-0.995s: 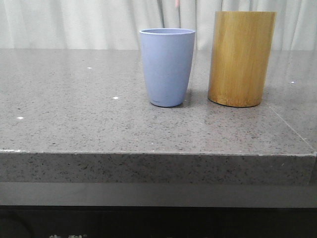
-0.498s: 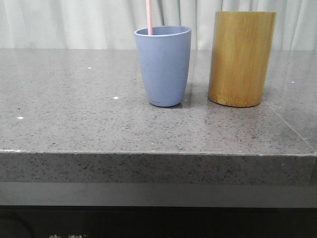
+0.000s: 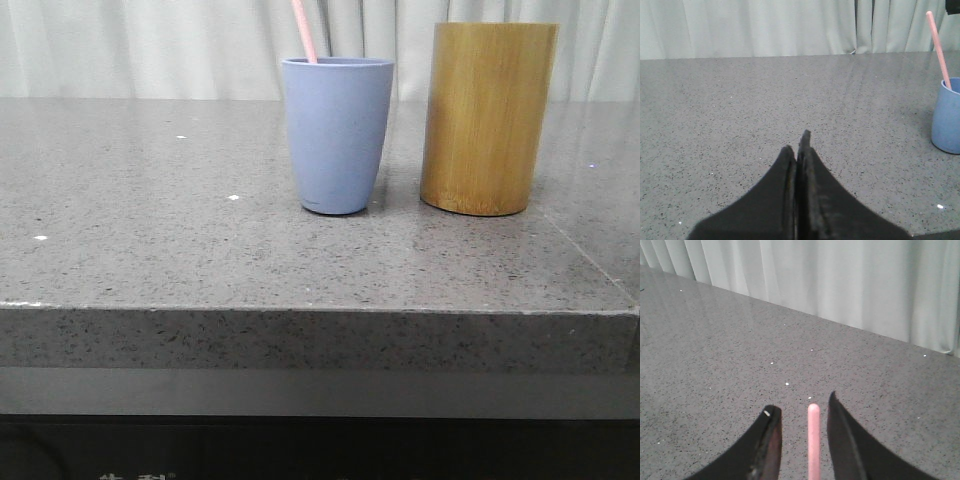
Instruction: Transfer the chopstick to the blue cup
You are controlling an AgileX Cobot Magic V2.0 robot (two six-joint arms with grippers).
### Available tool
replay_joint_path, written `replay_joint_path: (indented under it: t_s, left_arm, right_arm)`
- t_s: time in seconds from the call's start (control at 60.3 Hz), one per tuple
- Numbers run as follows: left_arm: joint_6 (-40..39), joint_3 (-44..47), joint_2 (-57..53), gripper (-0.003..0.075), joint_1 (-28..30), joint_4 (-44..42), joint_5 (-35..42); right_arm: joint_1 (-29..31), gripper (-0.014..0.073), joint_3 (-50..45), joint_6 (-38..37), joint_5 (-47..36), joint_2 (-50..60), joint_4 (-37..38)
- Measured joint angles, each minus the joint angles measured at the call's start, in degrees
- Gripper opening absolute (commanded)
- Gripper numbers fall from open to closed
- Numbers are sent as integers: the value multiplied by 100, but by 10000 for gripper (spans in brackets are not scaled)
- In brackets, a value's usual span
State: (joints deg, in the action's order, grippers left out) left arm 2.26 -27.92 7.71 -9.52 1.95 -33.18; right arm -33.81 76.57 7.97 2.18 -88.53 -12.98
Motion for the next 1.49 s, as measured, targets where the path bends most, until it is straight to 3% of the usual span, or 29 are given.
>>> replay_joint_path:
  t_s: [0.199,0.299,0.448,0.763,0.979,1.493]
  left_arm:
    - [0,0,0,-19,0,2,0]
    - [0,0,0,-19,0,12,0]
    - [0,0,0,-19,0,12,0]
    - [0,0,0,-19,0,12,0]
    - [0,0,0,-19,0,12,0]
    - [0,0,0,-19,0,15,0]
  right_arm:
    - [211,3,484,0,883,332,80]
    - [409,-64,702,0,1421,394,90]
    - [874,-102,803,0,2270,539,90]
    - [2363,-102,718,0,3506,1494,345]
    - [2932,-102,-416,0,3593,2744,436]
    - [2956,-102,-4242,0,2632,6772,377]
